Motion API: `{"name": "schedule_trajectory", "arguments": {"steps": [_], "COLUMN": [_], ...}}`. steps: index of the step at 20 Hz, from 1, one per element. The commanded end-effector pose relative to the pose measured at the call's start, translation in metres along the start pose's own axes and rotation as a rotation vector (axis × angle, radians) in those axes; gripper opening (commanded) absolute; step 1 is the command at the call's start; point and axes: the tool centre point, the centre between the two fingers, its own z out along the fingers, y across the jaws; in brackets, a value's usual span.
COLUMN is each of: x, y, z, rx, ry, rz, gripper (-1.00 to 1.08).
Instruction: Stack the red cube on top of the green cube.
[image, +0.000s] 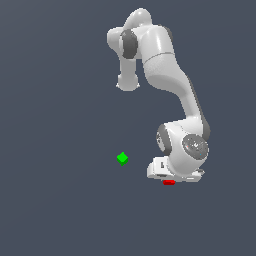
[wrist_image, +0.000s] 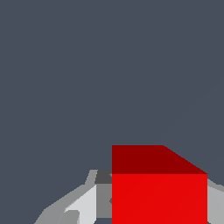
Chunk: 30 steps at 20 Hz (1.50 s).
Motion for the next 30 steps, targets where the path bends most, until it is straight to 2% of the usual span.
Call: {"name": "schedule_trajectory", "arguments": {"steps": [1, 16, 30], "x": [0.0, -0.001, -0.001], "y": [0.0, 0.0, 0.004], "z": [-0.005, -0.091, -0.098], "rx": [0.001, 0.001, 0.001], "ry": [0.001, 0.002, 0.003], "rz": [0.0, 0.0, 0.0], "gripper": [-1.0, -1.0, -1.0]}}
